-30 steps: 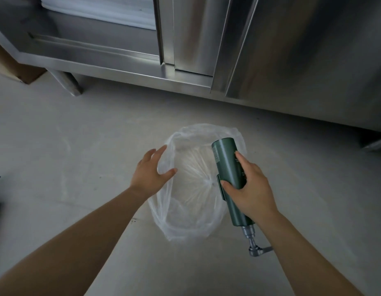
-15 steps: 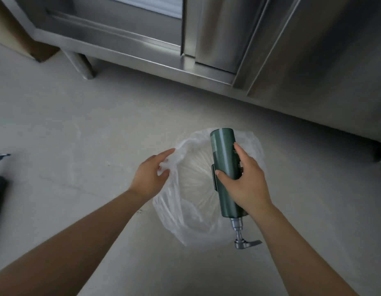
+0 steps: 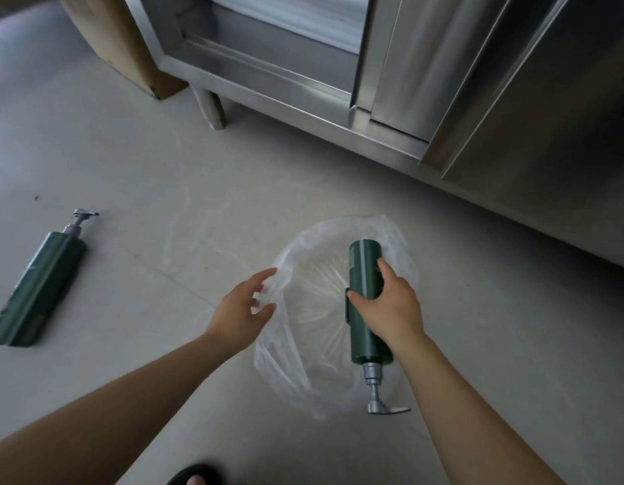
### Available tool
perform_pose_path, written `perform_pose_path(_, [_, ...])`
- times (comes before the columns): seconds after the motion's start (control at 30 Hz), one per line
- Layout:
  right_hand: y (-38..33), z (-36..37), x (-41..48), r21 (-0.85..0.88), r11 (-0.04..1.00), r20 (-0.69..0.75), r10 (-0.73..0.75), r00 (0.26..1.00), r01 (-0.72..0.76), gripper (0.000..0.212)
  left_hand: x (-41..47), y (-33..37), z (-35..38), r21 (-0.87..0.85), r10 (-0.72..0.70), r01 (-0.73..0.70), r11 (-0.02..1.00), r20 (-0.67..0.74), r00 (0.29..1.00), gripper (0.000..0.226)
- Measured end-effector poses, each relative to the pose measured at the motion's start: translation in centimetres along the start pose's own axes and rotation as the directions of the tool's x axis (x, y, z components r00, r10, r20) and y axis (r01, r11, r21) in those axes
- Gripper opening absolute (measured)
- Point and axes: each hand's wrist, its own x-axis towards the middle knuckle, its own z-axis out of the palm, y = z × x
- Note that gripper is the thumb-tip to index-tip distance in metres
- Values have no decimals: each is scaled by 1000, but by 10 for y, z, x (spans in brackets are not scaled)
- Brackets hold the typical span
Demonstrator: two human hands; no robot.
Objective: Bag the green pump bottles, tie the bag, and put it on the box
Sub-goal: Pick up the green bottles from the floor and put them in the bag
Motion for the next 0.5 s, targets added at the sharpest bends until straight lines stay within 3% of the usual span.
perform_pose_path(0.23, [-14, 6, 21, -28, 999, -34, -28, 999, 27, 82, -5, 6, 3, 39, 14, -15, 999, 37, 999, 64])
perform_pose_path(0.5, [-11, 10, 15, -14, 977, -44, -213, 976, 212, 76, -5, 1, 6, 76, 27, -30, 997, 48, 998, 70])
